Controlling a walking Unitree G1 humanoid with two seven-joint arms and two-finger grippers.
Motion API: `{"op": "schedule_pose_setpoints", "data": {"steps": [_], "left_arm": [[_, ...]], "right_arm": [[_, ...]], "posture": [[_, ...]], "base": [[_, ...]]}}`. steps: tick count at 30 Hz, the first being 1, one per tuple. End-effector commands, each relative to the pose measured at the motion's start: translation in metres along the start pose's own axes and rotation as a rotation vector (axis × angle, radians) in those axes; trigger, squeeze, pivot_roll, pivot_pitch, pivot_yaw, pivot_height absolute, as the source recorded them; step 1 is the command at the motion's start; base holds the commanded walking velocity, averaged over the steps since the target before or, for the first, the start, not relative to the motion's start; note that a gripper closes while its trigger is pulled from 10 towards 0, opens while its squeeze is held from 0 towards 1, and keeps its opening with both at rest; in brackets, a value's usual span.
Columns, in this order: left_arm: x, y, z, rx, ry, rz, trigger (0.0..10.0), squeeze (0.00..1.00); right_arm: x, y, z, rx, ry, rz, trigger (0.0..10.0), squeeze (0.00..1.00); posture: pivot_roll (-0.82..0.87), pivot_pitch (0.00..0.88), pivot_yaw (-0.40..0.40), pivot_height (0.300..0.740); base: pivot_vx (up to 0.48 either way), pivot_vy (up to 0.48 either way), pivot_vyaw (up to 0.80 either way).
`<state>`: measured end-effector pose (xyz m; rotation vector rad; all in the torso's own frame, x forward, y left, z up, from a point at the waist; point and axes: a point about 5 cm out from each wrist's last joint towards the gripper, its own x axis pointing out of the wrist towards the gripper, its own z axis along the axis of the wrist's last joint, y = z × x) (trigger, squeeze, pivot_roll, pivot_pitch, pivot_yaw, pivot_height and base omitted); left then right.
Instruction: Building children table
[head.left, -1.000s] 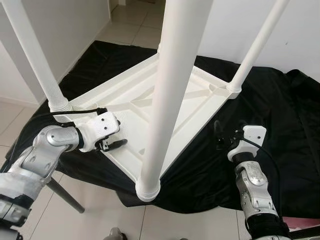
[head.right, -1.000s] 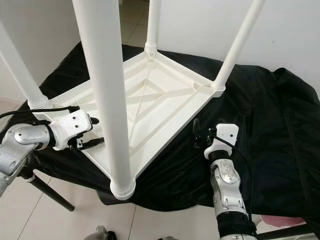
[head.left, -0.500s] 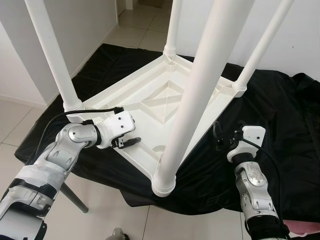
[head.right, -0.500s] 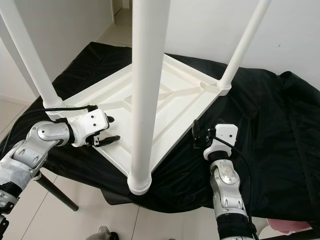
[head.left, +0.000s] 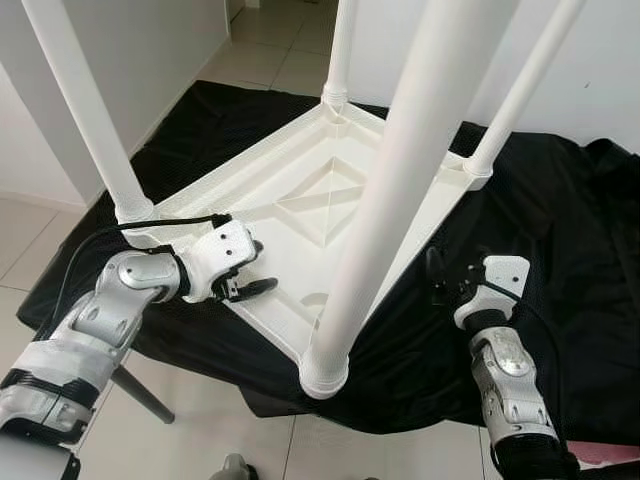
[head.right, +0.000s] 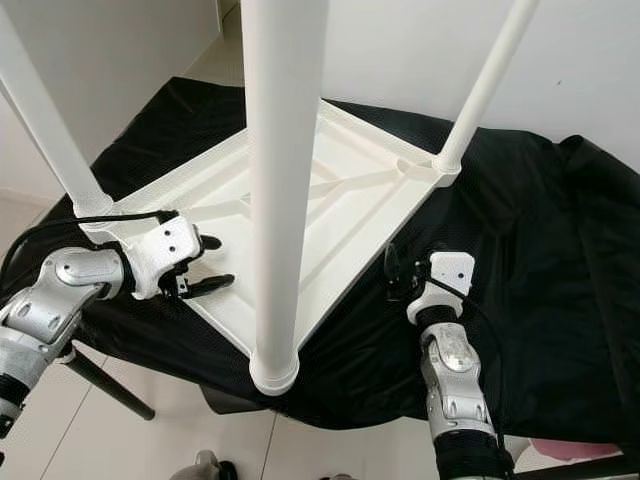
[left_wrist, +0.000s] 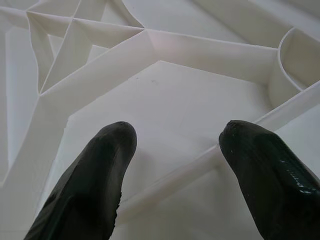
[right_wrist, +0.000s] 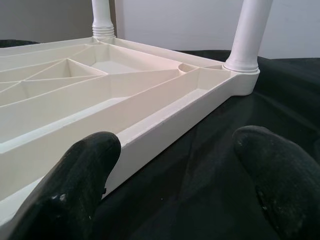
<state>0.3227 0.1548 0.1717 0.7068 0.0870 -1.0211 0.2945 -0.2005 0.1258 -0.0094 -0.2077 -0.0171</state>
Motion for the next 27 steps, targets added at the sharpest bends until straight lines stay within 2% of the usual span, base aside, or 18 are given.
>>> {"op": "schedule_pose_setpoints", "data": {"steps": [1,4,7,9,11,13,16,18,20,24,27], "left_arm": [[-0.004,-0.011,-0.01,-0.037,0.032,-0.111,10.0,0.0],[-0.017,-0.007,-0.005,-0.085,-0.024,-0.076,10.0,0.0],[-0.023,-0.006,0.0,-0.126,-0.066,-0.065,10.0,0.0],[-0.031,-0.02,0.015,-0.201,-0.191,-0.142,10.0,0.0],[-0.031,-0.02,0.015,-0.201,-0.191,-0.142,10.0,0.0],[-0.04,-0.029,0.019,-0.241,-0.235,-0.191,10.0,0.0],[-0.042,-0.033,0.018,-0.252,-0.24,-0.208,10.0,0.0],[-0.045,-0.046,0.015,-0.252,-0.211,-0.265,10.0,0.0],[-0.045,-0.046,0.015,-0.252,-0.211,-0.265,10.0,0.0],[-0.043,-0.067,-0.004,-0.246,-0.079,-0.342,10.0,0.0],[-0.043,-0.069,-0.006,-0.245,-0.06,-0.35,10.0,0.0]], "right_arm": [[-0.001,-0.001,-0.003,-0.009,0.018,0.003,10.0,0.0],[-0.003,-0.002,-0.004,-0.011,0.023,-0.002,10.0,0.0],[-0.006,-0.003,-0.005,-0.012,0.027,-0.001,10.0,0.0],[-0.006,-0.003,-0.006,-0.013,0.03,0.003,10.0,0.0],[-0.006,-0.003,-0.006,-0.013,0.03,0.003,10.0,0.0],[-0.004,-0.003,-0.006,-0.013,0.03,0.005,10.0,0.0],[-0.004,-0.002,-0.006,-0.013,0.031,0.007,10.0,0.0],[-0.003,-0.001,-0.006,-0.012,0.032,0.015,10.0,0.0],[-0.003,-0.001,-0.006,-0.012,0.032,0.015,10.0,0.0],[-0.002,0.0,-0.006,-0.015,0.033,0.023,10.0,0.0],[-0.002,-0.001,-0.006,-0.016,0.033,0.023,10.0,0.0]], "posture": [[0.03,0.063,-0.05,0.74],[0.04,0.063,-0.052,0.74],[0.04,0.062,-0.053,0.74],[0.04,0.062,-0.053,0.74],[0.04,0.062,-0.053,0.74],[0.04,0.062,-0.053,0.74],[0.05,0.062,-0.057,0.74],[0.06,0.061,-0.062,0.74],[0.06,0.061,-0.062,0.74],[0.06,0.06,-0.067,0.74],[0.06,0.06,-0.067,0.74]], "base": [[0.0,0.0,0.0],[0.0,0.0,0.0],[0.0,0.0,0.0],[0.0,0.0,0.0],[0.0,0.0,0.0],[0.0,0.0,0.0],[0.0,0.0,0.0],[0.0,0.0,0.0],[0.0,0.0,0.0],[0.0,0.0,0.0],[0.0,0.0,0.0]]}}
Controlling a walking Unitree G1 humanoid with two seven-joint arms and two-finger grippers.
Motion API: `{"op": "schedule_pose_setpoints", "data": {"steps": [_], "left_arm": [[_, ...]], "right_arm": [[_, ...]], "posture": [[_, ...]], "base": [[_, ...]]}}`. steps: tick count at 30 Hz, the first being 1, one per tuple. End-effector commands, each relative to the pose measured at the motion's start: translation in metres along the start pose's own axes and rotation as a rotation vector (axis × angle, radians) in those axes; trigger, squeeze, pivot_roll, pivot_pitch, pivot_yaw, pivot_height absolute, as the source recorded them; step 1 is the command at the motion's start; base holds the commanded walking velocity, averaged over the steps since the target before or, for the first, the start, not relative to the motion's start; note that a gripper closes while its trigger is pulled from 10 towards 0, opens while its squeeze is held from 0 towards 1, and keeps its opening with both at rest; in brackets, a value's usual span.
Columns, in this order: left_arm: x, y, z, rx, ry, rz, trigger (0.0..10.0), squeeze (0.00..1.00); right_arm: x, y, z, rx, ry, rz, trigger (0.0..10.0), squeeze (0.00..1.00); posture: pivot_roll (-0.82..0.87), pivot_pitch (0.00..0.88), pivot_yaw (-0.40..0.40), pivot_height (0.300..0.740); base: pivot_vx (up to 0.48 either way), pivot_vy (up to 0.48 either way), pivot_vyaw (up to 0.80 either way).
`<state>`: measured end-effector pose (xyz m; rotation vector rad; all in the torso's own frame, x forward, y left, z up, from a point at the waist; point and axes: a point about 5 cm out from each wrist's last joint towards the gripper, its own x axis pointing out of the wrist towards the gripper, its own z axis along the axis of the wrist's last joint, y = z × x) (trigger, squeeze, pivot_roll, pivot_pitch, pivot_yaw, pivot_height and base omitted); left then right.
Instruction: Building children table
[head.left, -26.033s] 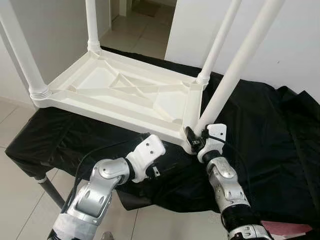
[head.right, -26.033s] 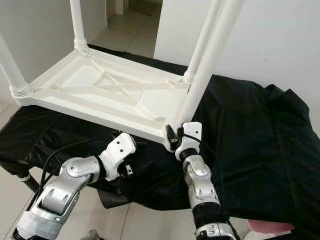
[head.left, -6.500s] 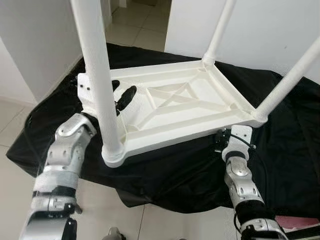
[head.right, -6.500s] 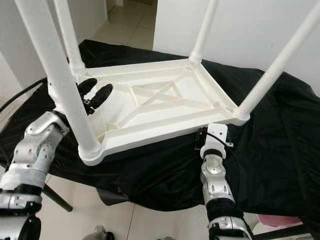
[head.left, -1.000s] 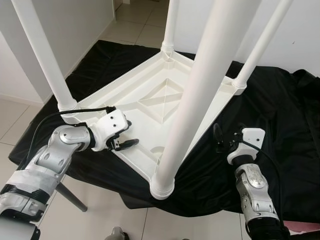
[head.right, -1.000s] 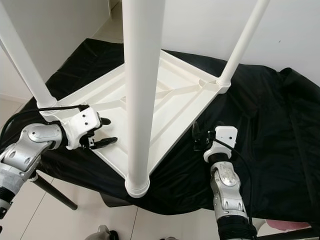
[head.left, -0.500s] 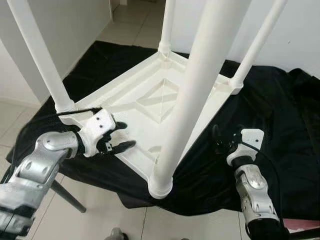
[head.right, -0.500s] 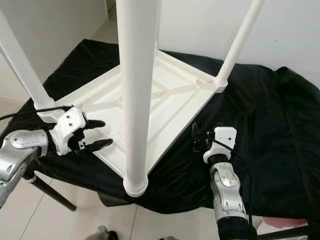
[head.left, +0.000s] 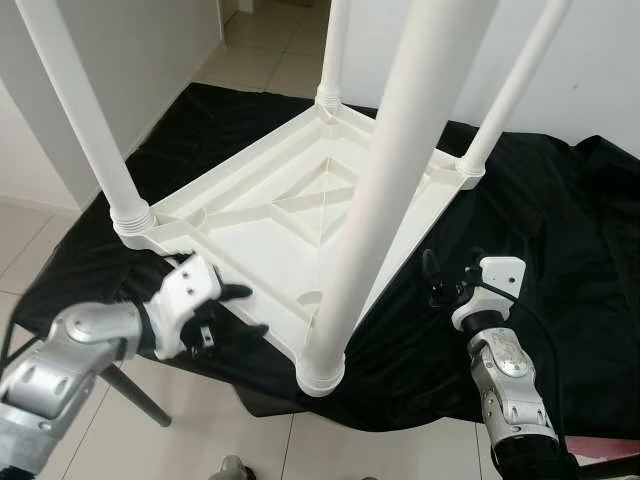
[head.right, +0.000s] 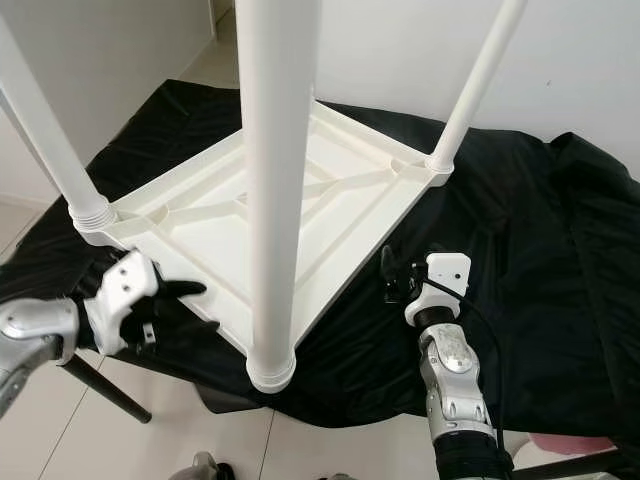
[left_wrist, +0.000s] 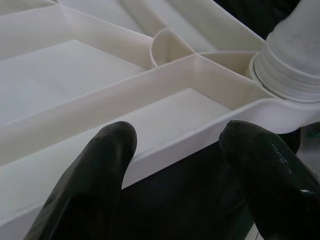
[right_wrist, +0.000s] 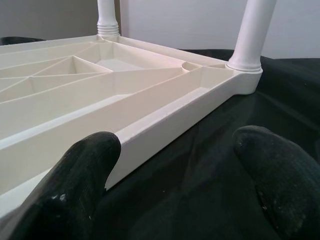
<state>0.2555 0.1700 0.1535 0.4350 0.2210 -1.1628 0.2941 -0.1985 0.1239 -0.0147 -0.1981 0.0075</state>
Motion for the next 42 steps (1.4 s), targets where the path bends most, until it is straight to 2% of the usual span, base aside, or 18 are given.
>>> {"op": "schedule_pose_setpoints", "data": {"steps": [1,5,9,11,13,17,20,25,30,32,42], "left_arm": [[0.0,-0.011,-0.003,0.006,0.028,-0.185,10.0,0.0],[0.011,-0.01,-0.013,0.042,0.113,-0.168,10.0,0.0],[0.029,0.002,-0.007,0.079,0.11,-0.099,10.0,0.0],[0.029,0.002,-0.007,0.079,0.11,-0.099,10.0,0.0],[0.033,0.005,-0.004,0.085,0.099,-0.081,10.0,0.0],[0.056,0.015,0.011,0.1,0.037,-0.015,10.0,0.0],[0.06,0.015,0.014,0.104,0.027,-0.011,10.0,0.0],[0.084,0.014,0.03,0.114,-0.037,0.008,10.0,0.0],[0.091,0.017,0.036,0.101,-0.066,0.045,10.0,0.0],[0.102,0.02,0.044,0.104,-0.087,0.084,10.0,0.0],[0.115,0.033,0.054,0.109,-0.104,0.18,10.0,0.0]], "right_arm": [[-0.001,-0.003,-0.004,-0.012,0.024,-0.002,10.0,0.0],[0.0,-0.004,-0.003,-0.014,0.021,-0.004,10.0,0.0],[0.0,-0.004,-0.003,-0.016,0.02,-0.008,10.0,0.0],[0.0,-0.004,-0.003,-0.016,0.02,-0.008,10.0,0.0],[0.0,-0.004,-0.002,-0.016,0.02,-0.009,10.0,0.0],[-0.003,-0.007,-0.002,-0.02,0.018,-0.028,10.0,0.0],[-0.003,-0.007,-0.002,-0.019,0.018,-0.031,10.0,0.0],[-0.004,-0.007,-0.002,-0.018,0.018,-0.039,10.0,0.0],[-0.004,-0.008,-0.003,-0.018,0.019,-0.042,10.0,0.0],[-0.003,-0.009,-0.003,-0.019,0.019,-0.046,10.0,0.0],[-0.007,-0.011,0.0,-0.001,0.004,-0.038,10.0,0.0]], "posture": [[0.06,0.06,-0.067,0.74],[0.05,0.059,-0.067,0.74],[0.05,0.061,-0.065,0.74],[0.05,0.061,-0.065,0.74],[0.04,0.062,-0.062,0.74],[0.03,0.065,-0.053,0.74],[0.02,0.064,-0.05,0.74],[0.02,0.071,-0.044,0.74],[0.02,0.074,-0.044,0.74],[0.02,0.077,-0.042,0.74],[0.02,0.083,-0.039,0.74]], "base": [[0.0,0.0,0.0],[0.0,0.0,0.0],[0.0,0.0,0.0],[0.0,0.0,0.0],[0.0,0.0,0.0],[0.0,0.0,0.0],[0.0,0.0,0.0],[0.0,0.0,0.0],[0.0,0.0,0.0],[0.0,0.0,0.0],[0.0,0.0,0.0]]}}
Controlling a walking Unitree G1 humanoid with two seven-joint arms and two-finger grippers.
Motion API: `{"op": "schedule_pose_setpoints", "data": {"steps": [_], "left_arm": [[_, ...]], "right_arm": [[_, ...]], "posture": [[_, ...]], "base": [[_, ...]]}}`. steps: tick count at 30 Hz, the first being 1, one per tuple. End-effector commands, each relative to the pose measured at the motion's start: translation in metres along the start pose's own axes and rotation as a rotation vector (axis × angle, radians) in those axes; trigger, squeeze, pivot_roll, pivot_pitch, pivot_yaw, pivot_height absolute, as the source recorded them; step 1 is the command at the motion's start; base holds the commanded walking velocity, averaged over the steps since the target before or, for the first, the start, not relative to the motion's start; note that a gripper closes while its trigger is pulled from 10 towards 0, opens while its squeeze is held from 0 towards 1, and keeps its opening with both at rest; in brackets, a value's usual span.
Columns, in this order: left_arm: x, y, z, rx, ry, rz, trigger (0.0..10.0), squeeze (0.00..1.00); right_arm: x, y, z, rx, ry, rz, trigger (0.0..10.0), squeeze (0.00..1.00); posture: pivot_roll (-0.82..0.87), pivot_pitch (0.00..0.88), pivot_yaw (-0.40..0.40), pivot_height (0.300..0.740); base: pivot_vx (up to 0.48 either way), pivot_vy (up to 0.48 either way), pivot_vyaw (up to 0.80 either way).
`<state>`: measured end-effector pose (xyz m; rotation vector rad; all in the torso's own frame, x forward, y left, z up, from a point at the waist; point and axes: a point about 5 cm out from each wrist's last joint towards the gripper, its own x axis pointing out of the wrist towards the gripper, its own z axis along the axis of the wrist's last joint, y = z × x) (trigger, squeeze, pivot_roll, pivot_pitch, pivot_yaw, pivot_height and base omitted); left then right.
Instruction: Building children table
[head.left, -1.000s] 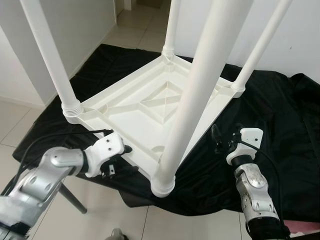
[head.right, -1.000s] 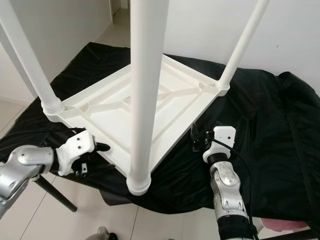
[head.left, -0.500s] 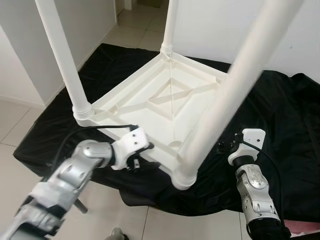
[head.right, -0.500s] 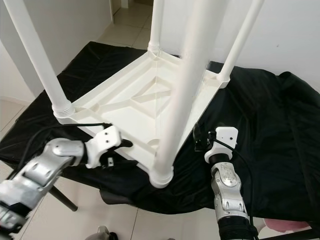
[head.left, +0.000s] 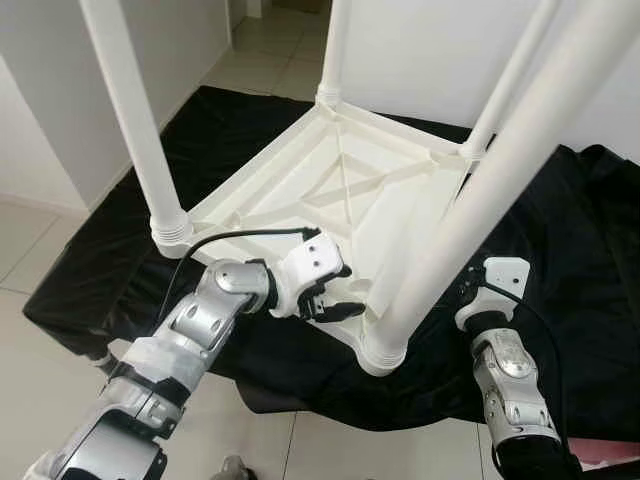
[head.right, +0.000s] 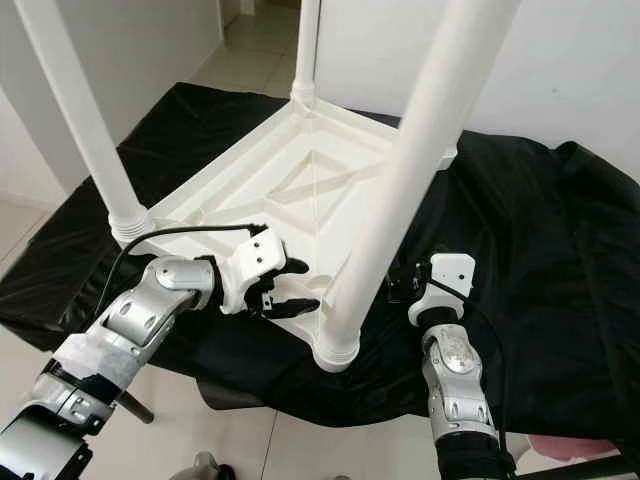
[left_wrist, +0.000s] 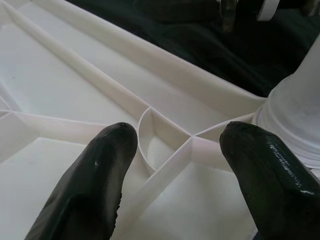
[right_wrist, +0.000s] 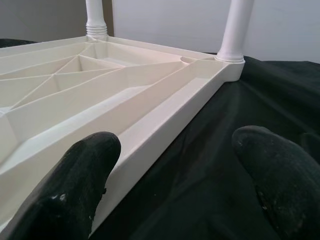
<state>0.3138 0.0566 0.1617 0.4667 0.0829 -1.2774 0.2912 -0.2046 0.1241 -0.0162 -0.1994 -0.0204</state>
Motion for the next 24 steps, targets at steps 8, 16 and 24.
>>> {"op": "schedule_pose_setpoints", "data": {"steps": [8,16,24], "left_arm": [[-0.029,0.026,-0.006,0.004,0.004,0.303,10.0,0.0],[-0.06,0.024,-0.016,0.005,0.029,0.269,10.0,0.0],[-0.077,0.007,-0.027,-0.005,0.078,0.145,10.0,0.0]], "right_arm": [[-0.031,-0.008,0.026,0.066,-0.072,0.215,10.0,0.0],[-0.071,-0.015,0.027,0.056,0.059,0.491,10.0,0.0],[-0.104,-0.025,0.04,0.058,0.231,0.846,10.0,0.0]], "posture": [[-0.01,0.093,-0.024,0.74],[-0.02,0.099,-0.02,0.74],[-0.03,0.111,-0.008,0.74]], "base": [[0.0,0.0,0.0],[0.0,0.0,0.0],[0.0,0.0,0.0]]}}
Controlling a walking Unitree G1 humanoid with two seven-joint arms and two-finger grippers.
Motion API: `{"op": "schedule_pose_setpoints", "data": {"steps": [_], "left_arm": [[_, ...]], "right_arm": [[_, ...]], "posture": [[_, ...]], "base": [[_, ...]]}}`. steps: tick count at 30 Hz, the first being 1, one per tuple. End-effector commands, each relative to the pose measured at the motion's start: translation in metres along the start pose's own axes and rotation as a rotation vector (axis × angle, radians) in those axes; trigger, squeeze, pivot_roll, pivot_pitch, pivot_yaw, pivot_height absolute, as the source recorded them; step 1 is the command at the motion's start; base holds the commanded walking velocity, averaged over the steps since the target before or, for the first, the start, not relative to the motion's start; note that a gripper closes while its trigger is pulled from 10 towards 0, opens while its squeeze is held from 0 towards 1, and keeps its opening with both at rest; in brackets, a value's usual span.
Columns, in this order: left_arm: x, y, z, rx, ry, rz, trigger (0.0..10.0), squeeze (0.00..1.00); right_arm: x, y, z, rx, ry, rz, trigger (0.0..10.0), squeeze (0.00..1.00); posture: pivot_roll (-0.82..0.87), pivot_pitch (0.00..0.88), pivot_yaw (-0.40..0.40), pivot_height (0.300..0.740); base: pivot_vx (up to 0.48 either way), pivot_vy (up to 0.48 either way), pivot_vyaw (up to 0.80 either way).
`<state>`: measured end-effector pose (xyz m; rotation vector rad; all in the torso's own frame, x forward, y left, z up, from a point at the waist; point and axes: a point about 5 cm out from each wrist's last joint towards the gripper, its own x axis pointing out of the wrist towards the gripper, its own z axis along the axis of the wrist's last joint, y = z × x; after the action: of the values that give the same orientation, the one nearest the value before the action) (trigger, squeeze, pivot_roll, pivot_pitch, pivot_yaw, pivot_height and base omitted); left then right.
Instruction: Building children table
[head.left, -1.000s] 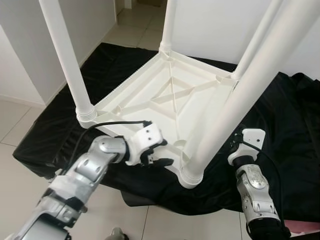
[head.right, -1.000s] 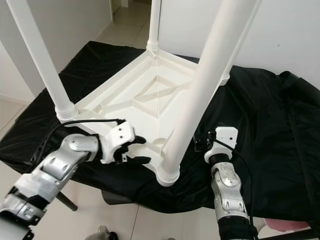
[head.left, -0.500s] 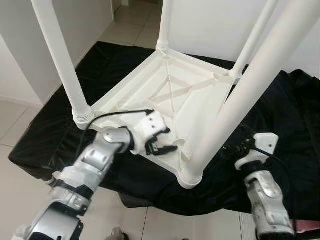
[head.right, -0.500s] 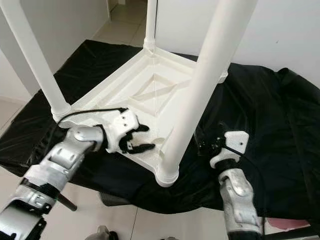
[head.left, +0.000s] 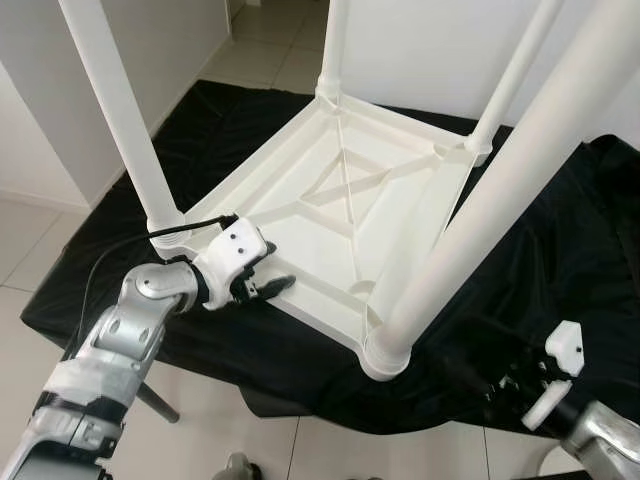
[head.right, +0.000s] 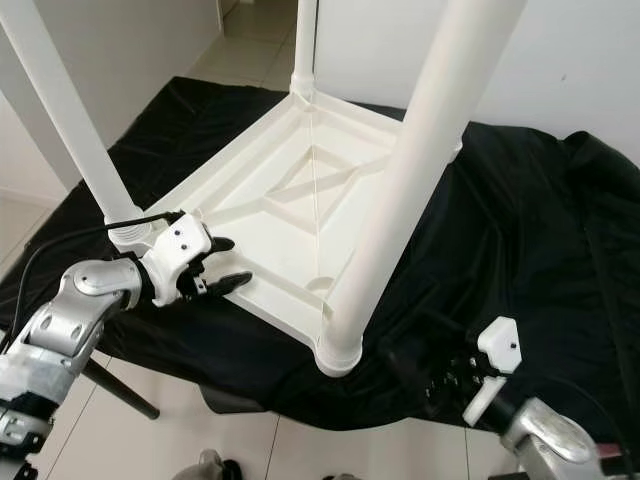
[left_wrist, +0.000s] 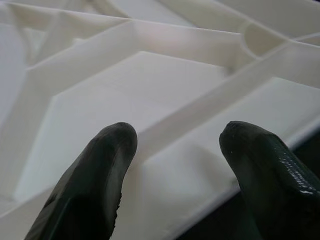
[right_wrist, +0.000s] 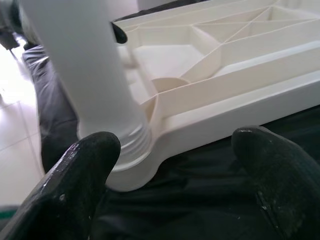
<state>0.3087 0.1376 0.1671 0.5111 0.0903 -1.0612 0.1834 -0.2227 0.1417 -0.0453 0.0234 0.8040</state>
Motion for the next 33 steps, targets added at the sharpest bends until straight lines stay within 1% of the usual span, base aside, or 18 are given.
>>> {"op": "schedule_pose_setpoints", "data": {"steps": [1,4,6,7,9,10,12,14,15,17,18,19,20,24,27,28,31,33], "left_arm": [[-0.003,-0.008,-0.002,-0.006,0.006,-0.061,10.0,0.0],[-0.005,-0.009,-0.003,-0.003,0.017,-0.063,10.0,0.0],[-0.005,-0.009,-0.003,-0.003,0.017,-0.063,10.0,0.0],[-0.006,-0.011,-0.003,0.0,0.023,-0.068,10.0,0.0],[-0.008,-0.011,-0.003,-0.001,0.026,-0.066,10.0,0.0],[-0.008,-0.011,-0.003,-0.001,0.026,-0.066,10.0,0.0],[-0.009,-0.011,-0.002,-0.002,0.027,-0.059,10.0,0.0],[-0.01,-0.011,-0.002,-0.005,0.027,-0.051,10.0,0.0],[-0.01,-0.011,-0.002,-0.005,0.027,-0.051,10.0,0.0],[-0.01,-0.011,-0.001,-0.009,0.025,-0.049,10.0,0.0],[-0.01,-0.011,-0.002,-0.015,0.027,-0.048,10.0,0.0],[-0.01,-0.01,-0.002,-0.018,0.028,-0.047,10.0,0.0],[-0.01,-0.01,-0.002,-0.018,0.028,-0.047,10.0,0.0],[-0.007,-0.007,-0.005,-0.018,0.045,-0.017,10.0,0.0],[-0.007,-0.007,-0.005,-0.021,0.05,-0.009,10.0,0.0],[-0.009,-0.007,-0.006,-0.023,0.057,0.001,10.0,0.0],[-0.009,-0.007,-0.006,-0.024,0.058,0.003,10.0,0.0],[-0.01,-0.006,-0.007,-0.031,0.06,0.01,10.0,0.0]], "right_arm": [[-0.006,-0.001,0.002,0.02,0.026,0.026,10.0,0.0],[-0.005,-0.002,0.005,0.01,0.035,0.065,10.0,0.0],[-0.005,-0.002,0.005,0.01,0.035,0.065,10.0,0.0],[-0.004,-0.001,0.008,-0.004,0.044,0.101,10.0,0.0],[0.007,-0.002,0.017,-0.036,0.042,0.157,10.0,0.0],[0.007,-0.002,0.017,-0.036,0.042,0.157,10.0,0.0],[0.021,0.0,0.023,-0.056,0.024,0.22,10.0,0.0],[0.032,0.003,0.024,-0.067,0.017,0.275,10.0,0.0],[0.032,0.003,0.024,-0.067,0.017,0.275,10.0,0.0],[0.041,0.005,0.023,-0.079,0.014,0.312,10.0,0.0],[0.052,0.009,0.022,-0.077,0.006,0.361,10.0,0.0],[0.055,0.011,0.022,-0.076,0.003,0.375,10.0,0.0],[0.055,0.011,0.022,-0.076,0.003,0.375,10.0,0.0],[0.082,0.009,0.019,-0.14,-0.015,0.355,10.0,0.0],[0.085,0.003,0.017,-0.158,-0.016,0.314,10.0,0.0],[0.084,-0.006,0.015,-0.155,0.004,0.271,10.0,0.0],[0.083,-0.008,0.014,-0.153,0.009,0.262,10.0,0.0],[0.083,-0.016,0.011,-0.162,0.014,0.226,10.0,0.0]], "posture": [[-0.03,0.111,-0.008,0.74],[-0.03,0.111,-0.008,0.74],[-0.03,0.111,-0.008,0.74],[-0.03,0.113,-0.009,0.74],[-0.03,0.114,-0.017,0.74],[-0.03,0.114,-0.017,0.74],[-0.02,0.114,-0.023,0.74],[-0.01,0.113,-0.026,0.74],[-0.01,0.113,-0.026,0.74],[-0.01,0.112,-0.03,0.74],[0.0,0.111,-0.034,0.74],[0.0,0.111,-0.034,0.74],[0.0,0.111,-0.034,0.74],[0.01,0.107,-0.043,0.74],[0.02,0.105,-0.051,0.74],[0.02,0.104,-0.052,0.74],[0.02,0.104,-0.052,0.74],[0.01,0.097,-0.048,0.74]], "base": [[0.0,0.0,0.0],[0.0,0.0,0.0],[0.0,0.0,0.0],[0.0,0.0,0.0],[0.0,0.0,0.0],[0.0,0.0,0.0],[0.0,0.0,0.0],[0.0,0.0,0.0],[0.0,0.0,0.0],[0.0,0.0,0.0],[0.0,0.0,0.0],[0.0,0.0,0.0],[0.0,0.0,0.0],[0.0,0.0,0.0],[0.0,0.0,0.0],[0.0,0.0,0.0],[0.0,0.0,0.0],[0.0,0.0,0.0]]}}
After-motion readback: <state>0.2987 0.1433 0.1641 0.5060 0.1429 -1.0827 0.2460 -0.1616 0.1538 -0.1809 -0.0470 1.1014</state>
